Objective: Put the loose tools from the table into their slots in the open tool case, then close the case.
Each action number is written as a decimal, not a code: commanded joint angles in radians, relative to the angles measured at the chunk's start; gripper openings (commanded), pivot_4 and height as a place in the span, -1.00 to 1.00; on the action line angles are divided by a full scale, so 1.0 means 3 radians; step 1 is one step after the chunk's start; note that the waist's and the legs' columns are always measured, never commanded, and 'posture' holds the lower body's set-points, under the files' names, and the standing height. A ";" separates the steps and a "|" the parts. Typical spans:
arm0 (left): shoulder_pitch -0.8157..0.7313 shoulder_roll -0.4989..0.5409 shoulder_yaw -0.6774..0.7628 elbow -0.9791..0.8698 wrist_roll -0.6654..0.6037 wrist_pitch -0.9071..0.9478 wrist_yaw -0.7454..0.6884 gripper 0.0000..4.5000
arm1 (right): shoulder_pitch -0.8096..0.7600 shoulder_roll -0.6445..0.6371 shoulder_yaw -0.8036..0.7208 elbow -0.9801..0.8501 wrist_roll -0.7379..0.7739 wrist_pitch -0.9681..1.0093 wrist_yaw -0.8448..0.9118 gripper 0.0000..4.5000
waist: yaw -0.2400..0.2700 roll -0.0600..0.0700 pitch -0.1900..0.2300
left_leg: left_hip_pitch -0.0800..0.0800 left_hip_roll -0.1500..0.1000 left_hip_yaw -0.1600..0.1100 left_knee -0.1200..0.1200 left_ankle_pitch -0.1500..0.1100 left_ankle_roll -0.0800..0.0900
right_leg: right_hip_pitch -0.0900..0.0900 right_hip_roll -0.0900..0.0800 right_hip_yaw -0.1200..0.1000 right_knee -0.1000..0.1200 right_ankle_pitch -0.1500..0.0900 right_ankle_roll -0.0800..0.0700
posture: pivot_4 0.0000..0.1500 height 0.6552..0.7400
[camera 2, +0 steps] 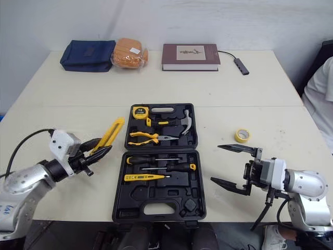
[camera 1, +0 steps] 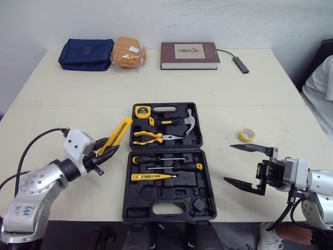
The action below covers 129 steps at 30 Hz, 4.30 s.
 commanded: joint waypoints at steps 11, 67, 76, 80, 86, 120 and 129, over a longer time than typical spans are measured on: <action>-0.0514 0.0493 -0.1000 -0.0553 -0.0043 0.0220 -0.0757 -0.50 | 0.0441 -0.0114 -0.0263 -0.0555 -0.0019 0.0144 -0.0267 1.00 | -0.0002 0.0000 0.0002 | 0.0001 0.0007 0.0003 0.0003 0.0002 0.0000 | 0.0002 0.0013 0.0003 0.0002 0.0001 0.0002 | 1.00 1.00; -0.1050 0.0189 -0.1886 -0.0211 0.0533 0.0313 -0.1026 0.87 | 0.0714 -0.0219 -0.0134 -0.1030 0.0089 0.0849 -0.0295 1.00 | 0.0002 -0.0008 0.0006 | 0.0003 0.0020 0.0004 0.0012 0.0006 0.0016 | 0.0004 0.0029 0.0009 0.0003 -0.0003 -0.0007 | 1.00 1.00; -0.0934 -0.0023 -0.1465 0.0057 0.0226 -0.0330 -0.1249 0.64 | 0.0574 -0.0207 -0.0082 -0.0854 0.0033 0.0801 -0.0236 1.00 | 0.0005 -0.0012 0.0009 | 0.0003 0.0021 0.0002 0.0022 0.0009 0.0015 | 0.0005 0.0029 0.0009 0.0016 -0.0003 -0.0007 | 1.00 1.00; -0.0879 -0.0051 -0.1492 0.0154 0.0234 -0.0484 -0.1342 0.00 | 0.0613 -0.0200 -0.0105 -0.0854 0.0023 0.0797 -0.0232 1.00 | 0.0004 -0.0012 0.0009 | 0.0002 0.0021 0.0002 0.0020 0.0008 0.0015 | 0.0004 0.0029 0.0009 0.0015 -0.0003 -0.0007 | 1.00 1.00; -0.0799 -0.0169 -0.1547 0.0336 0.0295 -0.0760 -0.1376 -0.99 | 0.0661 -0.0186 -0.0129 -0.0856 0.0003 0.0789 -0.0259 1.00 | 0.0003 -0.0012 0.0009 | 0.0002 0.0021 0.0003 0.0023 0.0008 0.0016 | 0.0004 0.0029 0.0009 0.0017 -0.0003 -0.0006 | 1.00 1.00; -0.0526 -0.0152 -0.2322 0.1169 0.1289 -0.0619 -0.0883 -0.99 | 0.0680 -0.0148 -0.0106 -0.0814 -0.0050 0.0761 -0.0335 1.00 | 0.0004 0.0002 -0.0055 | 0.0024 0.0022 0.0002 0.0014 -0.0007 0.0024 | 0.0019 0.0026 0.0013 0.0013 -0.0003 -0.0008 | 1.00 1.00; -0.0497 -0.0224 -0.2206 0.1235 0.1152 -0.1037 -0.0858 -0.99 | 0.0650 -0.0132 -0.0106 -0.0747 -0.0074 0.0732 -0.0323 1.00 | 0.0005 0.0023 -0.0085 | 0.0028 0.0022 0.0000 0.0009 -0.0010 0.0017 | 0.0020 0.0023 0.0013 0.0012 -0.0005 -0.0013 | 1.00 1.00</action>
